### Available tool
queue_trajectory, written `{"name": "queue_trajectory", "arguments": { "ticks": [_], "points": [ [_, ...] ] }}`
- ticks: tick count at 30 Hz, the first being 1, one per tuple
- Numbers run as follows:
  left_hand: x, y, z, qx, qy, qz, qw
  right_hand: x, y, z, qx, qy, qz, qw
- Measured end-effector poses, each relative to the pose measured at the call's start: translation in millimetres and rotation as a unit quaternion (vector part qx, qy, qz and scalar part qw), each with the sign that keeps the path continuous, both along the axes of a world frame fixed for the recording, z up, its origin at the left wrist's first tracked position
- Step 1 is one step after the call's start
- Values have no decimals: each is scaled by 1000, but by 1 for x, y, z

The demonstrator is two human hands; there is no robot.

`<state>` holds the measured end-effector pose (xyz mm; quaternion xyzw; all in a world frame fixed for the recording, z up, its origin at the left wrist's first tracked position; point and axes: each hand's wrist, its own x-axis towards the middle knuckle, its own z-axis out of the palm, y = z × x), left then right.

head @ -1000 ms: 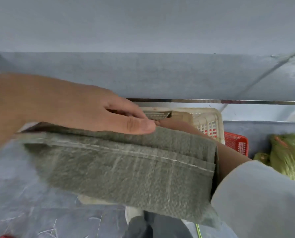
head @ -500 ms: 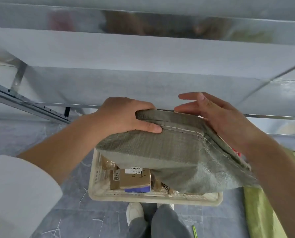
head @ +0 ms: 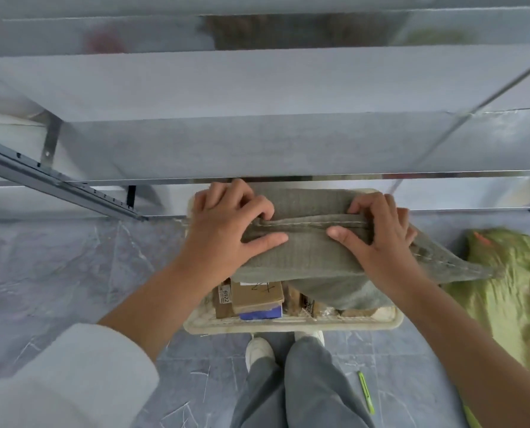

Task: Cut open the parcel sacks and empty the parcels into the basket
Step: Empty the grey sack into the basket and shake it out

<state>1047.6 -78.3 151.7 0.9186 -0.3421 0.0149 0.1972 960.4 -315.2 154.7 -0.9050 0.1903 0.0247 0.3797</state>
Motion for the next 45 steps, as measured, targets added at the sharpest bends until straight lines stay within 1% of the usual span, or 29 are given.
{"name": "queue_trajectory", "arguments": {
  "ticks": [2,4,6,8,10,12,14,15,17,18,19,20,21,22,24,25,26,27,29,30,31,32,34,36,37,39,42,43,45],
  "points": [
    [-9,-7,-1,13,-30,-13,999,-12,5,4,7,-9,-14,1000],
    [-18,-11,-1,9,-35,-8,999,-21,9,12,-25,7,-19,1000],
    [-32,-8,3,7,-13,28,999,-28,15,24,-117,50,58,990],
    [-50,0,8,35,33,47,998,-36,23,36,-163,113,146,969],
    [-62,7,15,68,97,24,993,-44,27,50,-121,139,185,965],
    [-67,9,34,71,116,9,991,-45,22,74,-69,105,171,977],
    [-69,8,60,35,63,17,997,-47,11,97,-42,58,133,989],
    [-69,7,76,18,34,28,999,-46,6,108,-24,61,124,990],
    [-72,4,102,10,10,49,999,-44,3,122,-4,154,135,979],
    [-73,1,112,31,3,47,998,-42,3,126,-34,225,176,958],
    [-74,-1,120,51,3,41,998,-40,2,128,-95,270,209,935],
    [-77,-4,126,50,12,41,998,-37,-2,132,-156,268,215,926],
    [-76,-8,133,32,31,57,997,-33,-7,137,-195,239,200,930],
    [-74,-13,142,14,71,85,994,-28,-13,145,-217,199,177,939],
    [-67,-18,158,0,182,113,977,-25,-26,166,-274,159,160,935],
    [-65,-18,165,16,226,92,970,-26,-30,174,-294,152,172,928],
    [-65,-17,171,49,241,52,968,-29,-32,178,-303,146,178,925],
    [-65,-16,173,101,228,5,968,-33,-31,182,-313,140,176,922],
    [-65,-15,177,254,159,-77,951,-41,-24,182,-369,112,221,896],
    [-62,-15,180,315,117,-97,937,-45,-20,182,-401,102,267,870],
    [-58,-16,184,347,83,-102,929,-48,-19,183,-420,91,299,852],
    [-56,-18,189,346,73,-85,932,-48,-19,187,-420,87,303,851],
    [-51,-25,197,253,89,-2,963,-37,-27,195,-384,63,236,890],
    [-50,-33,203,177,109,55,977,-27,-36,203,-381,43,194,903],
    [-52,-38,206,183,114,48,975,-24,-40,204,-388,26,206,898],
    [-63,-45,206,236,103,39,966,-22,-44,204,-402,34,227,887],
    [-71,-48,197,208,134,110,963,-14,-41,201,-264,74,163,948],
    [-69,-49,198,204,163,115,959,-11,-39,198,-222,100,172,955],
    [-61,-48,205,174,199,122,957,-6,-35,199,-201,121,209,949]
  ]
}}
